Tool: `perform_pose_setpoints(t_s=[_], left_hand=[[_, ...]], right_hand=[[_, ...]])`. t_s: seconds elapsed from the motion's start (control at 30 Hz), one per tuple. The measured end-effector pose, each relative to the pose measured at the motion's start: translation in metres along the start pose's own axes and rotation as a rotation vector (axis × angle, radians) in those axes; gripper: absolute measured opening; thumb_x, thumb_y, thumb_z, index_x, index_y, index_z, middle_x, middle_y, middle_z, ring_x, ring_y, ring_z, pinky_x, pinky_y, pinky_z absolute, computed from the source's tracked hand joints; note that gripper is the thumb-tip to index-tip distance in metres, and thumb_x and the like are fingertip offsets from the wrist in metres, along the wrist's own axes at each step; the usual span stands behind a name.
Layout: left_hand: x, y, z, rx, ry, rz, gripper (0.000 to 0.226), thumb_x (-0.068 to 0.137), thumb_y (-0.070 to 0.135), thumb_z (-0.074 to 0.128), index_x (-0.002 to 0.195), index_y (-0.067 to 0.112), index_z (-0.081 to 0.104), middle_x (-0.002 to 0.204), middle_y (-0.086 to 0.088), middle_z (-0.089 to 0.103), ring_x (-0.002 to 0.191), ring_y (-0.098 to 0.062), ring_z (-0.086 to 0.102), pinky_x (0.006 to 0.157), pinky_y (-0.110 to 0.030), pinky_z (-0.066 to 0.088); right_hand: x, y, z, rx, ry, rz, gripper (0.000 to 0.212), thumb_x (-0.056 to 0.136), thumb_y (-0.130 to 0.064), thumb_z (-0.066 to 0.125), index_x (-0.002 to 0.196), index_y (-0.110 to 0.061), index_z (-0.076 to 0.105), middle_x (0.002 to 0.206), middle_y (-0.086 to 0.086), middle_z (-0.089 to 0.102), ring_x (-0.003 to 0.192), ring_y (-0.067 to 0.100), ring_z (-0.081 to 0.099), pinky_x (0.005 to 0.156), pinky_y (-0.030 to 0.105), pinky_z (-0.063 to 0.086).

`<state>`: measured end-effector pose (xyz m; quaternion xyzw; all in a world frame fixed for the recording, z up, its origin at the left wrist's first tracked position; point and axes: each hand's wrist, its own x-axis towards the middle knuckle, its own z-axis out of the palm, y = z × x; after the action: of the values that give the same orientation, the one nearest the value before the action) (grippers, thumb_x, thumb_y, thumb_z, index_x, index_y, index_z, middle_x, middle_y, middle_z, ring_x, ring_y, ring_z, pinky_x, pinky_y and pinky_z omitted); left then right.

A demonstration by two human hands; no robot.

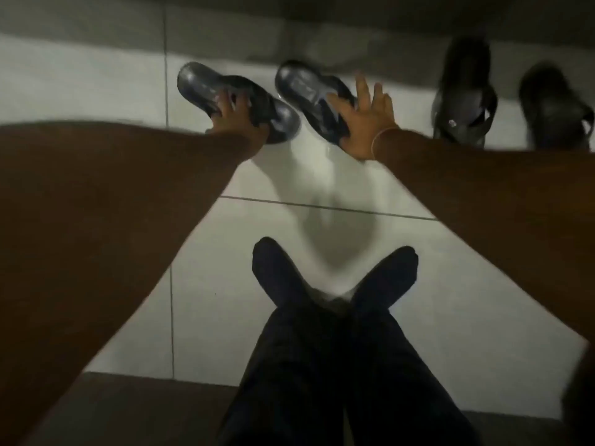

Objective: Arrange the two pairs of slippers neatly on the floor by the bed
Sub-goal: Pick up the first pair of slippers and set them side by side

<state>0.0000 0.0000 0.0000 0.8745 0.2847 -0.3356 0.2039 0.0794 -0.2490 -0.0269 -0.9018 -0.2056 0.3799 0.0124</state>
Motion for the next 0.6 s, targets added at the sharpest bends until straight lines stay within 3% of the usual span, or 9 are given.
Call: perform_pose_setpoints(t_s=[0.07, 0.13, 0.23, 0.3, 0.37, 0.5, 0.6], left_hand=[[0.009, 0.001, 0.001, 0.027, -0.037, 0.05, 0.08, 0.101, 0.041, 0.058, 0.17, 0.018, 0.024, 0.178, -0.014, 0.015, 0.155, -0.049, 0.033, 0.121, -0.06, 0.037], [0.015, -0.003, 0.005, 0.019, -0.061, 0.067, 0.072, 0.102, 0.04, 0.058, 0.164, 0.011, 0.037, 0.172, -0.016, 0.029, 0.15, -0.046, 0.042, 0.119, -0.057, 0.041], [0.011, -0.018, 0.014, 0.092, -0.062, 0.11, 0.072, 0.1, 0.052, 0.06, 0.156, 0.009, 0.052, 0.164, -0.015, 0.04, 0.147, -0.04, 0.046, 0.12, -0.053, 0.041], [0.003, -0.025, 0.016, 0.261, -0.042, 0.183, 0.08, 0.095, 0.063, 0.061, 0.156, 0.013, 0.053, 0.161, -0.011, 0.046, 0.149, -0.035, 0.044, 0.12, -0.053, 0.041], [-0.003, -0.028, 0.018, 0.486, -0.022, 0.298, 0.083, 0.092, 0.068, 0.06, 0.156, 0.016, 0.055, 0.16, -0.006, 0.05, 0.152, -0.031, 0.04, 0.123, -0.053, 0.037], [-0.005, -0.029, 0.021, 0.69, -0.028, 0.498, 0.071, 0.095, 0.063, 0.062, 0.151, 0.019, 0.063, 0.163, -0.002, 0.05, 0.161, -0.029, 0.027, 0.129, -0.053, 0.026], [-0.006, -0.031, 0.022, 0.686, -0.036, 0.536, 0.06, 0.098, 0.056, 0.064, 0.149, 0.024, 0.064, 0.165, 0.0, 0.049, 0.165, -0.028, 0.02, 0.131, -0.055, 0.017]], right_hand=[[0.003, 0.002, -0.003, -0.007, -0.046, -0.004, 0.095, 0.094, -0.031, 0.071, 0.167, -0.048, 0.013, 0.179, 0.015, -0.015, 0.162, 0.055, 0.0, 0.132, 0.057, 0.006], [0.0, 0.001, -0.004, 0.085, -0.081, 0.011, 0.085, 0.094, -0.025, 0.072, 0.165, -0.043, 0.029, 0.18, 0.014, -0.008, 0.16, 0.054, 0.016, 0.133, 0.051, 0.017], [-0.008, -0.002, 0.007, 0.197, -0.039, 0.036, 0.064, 0.096, -0.03, 0.072, 0.155, -0.029, 0.048, 0.174, 0.015, 0.022, 0.148, 0.047, 0.041, 0.125, 0.046, 0.036], [-0.012, -0.008, 0.011, 0.304, -0.006, 0.117, 0.059, 0.099, -0.036, 0.066, 0.154, -0.024, 0.045, 0.155, 0.015, 0.049, 0.129, 0.041, 0.057, 0.108, 0.04, 0.046], [-0.014, -0.015, 0.018, 0.305, 0.02, 0.139, 0.053, 0.102, -0.031, 0.059, 0.153, -0.025, 0.045, 0.145, 0.013, 0.057, 0.115, 0.04, 0.061, 0.091, 0.036, 0.044], [-0.025, -0.024, 0.027, 0.216, 0.029, 0.162, 0.05, 0.104, -0.026, 0.057, 0.153, -0.028, 0.045, 0.144, 0.015, 0.06, 0.124, 0.046, 0.063, 0.102, 0.046, 0.052], [-0.029, -0.028, 0.034, 0.14, 0.017, 0.154, 0.056, 0.102, -0.025, 0.063, 0.153, -0.029, 0.041, 0.128, 0.019, 0.068, 0.112, 0.046, 0.069, 0.096, 0.054, 0.059]])
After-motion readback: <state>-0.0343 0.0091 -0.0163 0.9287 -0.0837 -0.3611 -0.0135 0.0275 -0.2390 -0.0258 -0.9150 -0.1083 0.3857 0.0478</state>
